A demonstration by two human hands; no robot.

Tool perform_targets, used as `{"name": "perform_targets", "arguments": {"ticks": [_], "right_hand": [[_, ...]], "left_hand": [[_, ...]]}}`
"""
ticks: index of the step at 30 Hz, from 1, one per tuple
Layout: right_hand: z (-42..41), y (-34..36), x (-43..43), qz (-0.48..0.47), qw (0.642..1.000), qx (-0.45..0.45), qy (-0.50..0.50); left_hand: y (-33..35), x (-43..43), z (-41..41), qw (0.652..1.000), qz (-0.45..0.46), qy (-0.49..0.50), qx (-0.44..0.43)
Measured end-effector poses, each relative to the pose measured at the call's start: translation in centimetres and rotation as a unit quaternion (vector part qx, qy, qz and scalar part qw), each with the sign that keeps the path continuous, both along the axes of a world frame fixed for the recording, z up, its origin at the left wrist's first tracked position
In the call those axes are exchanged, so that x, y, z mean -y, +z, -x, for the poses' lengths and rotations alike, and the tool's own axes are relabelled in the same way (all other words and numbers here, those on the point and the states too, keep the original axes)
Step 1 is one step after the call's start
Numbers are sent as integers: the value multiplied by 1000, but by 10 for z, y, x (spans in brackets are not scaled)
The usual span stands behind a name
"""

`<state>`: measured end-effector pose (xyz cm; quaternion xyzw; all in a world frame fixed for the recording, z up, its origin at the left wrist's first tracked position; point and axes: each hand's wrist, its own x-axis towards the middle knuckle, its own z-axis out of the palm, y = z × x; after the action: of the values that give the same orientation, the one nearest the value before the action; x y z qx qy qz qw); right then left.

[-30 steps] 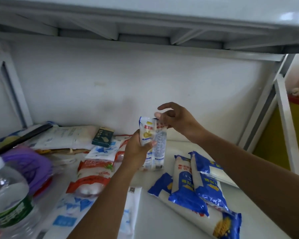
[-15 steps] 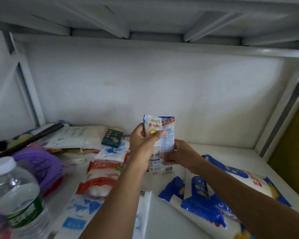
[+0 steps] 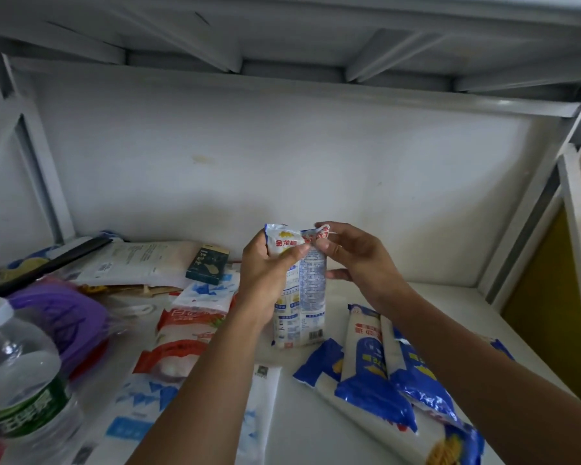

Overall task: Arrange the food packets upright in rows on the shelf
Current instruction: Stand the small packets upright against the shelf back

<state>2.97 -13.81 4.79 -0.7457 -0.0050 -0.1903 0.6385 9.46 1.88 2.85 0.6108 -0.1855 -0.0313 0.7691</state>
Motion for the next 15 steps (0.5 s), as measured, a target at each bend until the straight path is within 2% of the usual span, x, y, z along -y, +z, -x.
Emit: {"name": "perform_targets", "arguments": {"ticks": [7,15], "right_hand": [[-5,3,-5,10,997,10,-73],[-9,3,-6,-4,997,4,-79]], "left_hand": [[4,-4,5,999,-31,-30,8],[4,-7,4,1000,-6,-2,-13]]}}
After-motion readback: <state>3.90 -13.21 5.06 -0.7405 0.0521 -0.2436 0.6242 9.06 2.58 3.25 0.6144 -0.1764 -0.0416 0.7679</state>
